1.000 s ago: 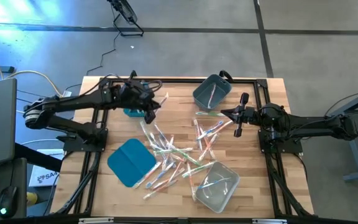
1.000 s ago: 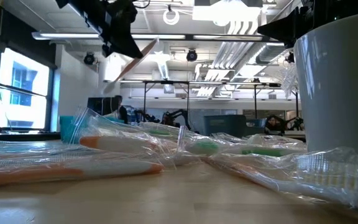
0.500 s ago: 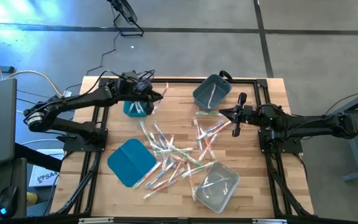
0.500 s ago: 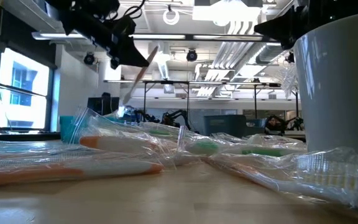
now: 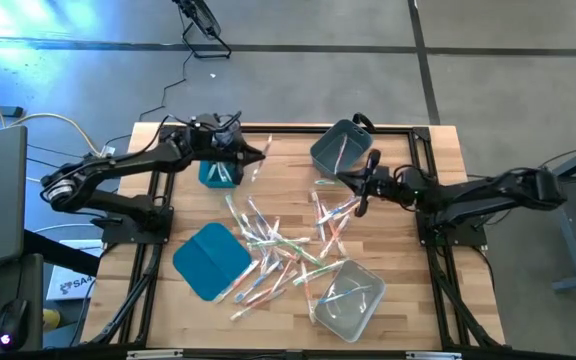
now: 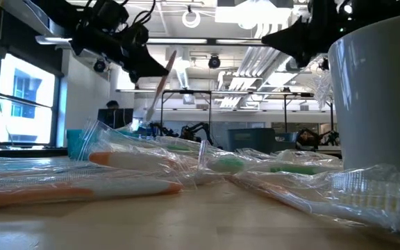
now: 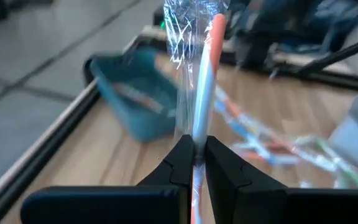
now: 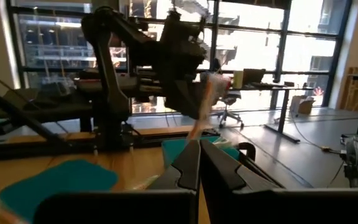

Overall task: Pick & Place Toothbrushes
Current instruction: Put the orange toothbrush into the dark gray bin

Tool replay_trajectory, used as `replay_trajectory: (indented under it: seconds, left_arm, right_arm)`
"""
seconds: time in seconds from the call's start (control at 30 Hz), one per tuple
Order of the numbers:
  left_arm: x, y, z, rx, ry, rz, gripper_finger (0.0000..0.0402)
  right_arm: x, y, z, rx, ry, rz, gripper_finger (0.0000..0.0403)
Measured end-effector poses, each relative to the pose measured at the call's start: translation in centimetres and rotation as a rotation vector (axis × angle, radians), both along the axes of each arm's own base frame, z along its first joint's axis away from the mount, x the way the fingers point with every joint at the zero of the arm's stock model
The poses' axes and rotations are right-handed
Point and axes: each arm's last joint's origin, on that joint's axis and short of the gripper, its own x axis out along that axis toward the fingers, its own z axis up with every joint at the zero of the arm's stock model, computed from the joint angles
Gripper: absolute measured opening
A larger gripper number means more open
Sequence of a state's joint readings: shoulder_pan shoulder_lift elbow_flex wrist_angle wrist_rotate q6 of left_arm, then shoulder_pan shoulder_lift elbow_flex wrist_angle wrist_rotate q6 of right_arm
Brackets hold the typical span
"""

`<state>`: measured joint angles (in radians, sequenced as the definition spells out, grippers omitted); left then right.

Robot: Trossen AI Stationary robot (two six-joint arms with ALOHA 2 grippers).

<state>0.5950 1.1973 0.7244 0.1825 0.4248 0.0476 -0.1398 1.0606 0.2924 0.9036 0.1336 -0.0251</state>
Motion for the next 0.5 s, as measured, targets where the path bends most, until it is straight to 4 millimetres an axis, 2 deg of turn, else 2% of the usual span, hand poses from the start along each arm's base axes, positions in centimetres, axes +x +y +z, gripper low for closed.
replay_trajectory:
  seconds: [0.2,0.33,0.5]
  left_arm:
    - [0.9,0.5,0.0,0.056,-0.072,-0.056,0.0019]
    - [1.3,0.5,-0.2,0.032,-0.088,-0.067,0.0019]
    - [2.0,0.4,-1.0,0.024,-0.066,-0.09,0.0019]
  right_arm:
    - [1.4,-0.4,-1.6,0.067,-0.011,-0.043,0.0003]
    - [2.1,-0.4,-2.4,0.088,-0.018,-0.039,0.0003]
    - [3.0,-0.5,-2.3,0.08,-0.08,-0.028,0.0003]
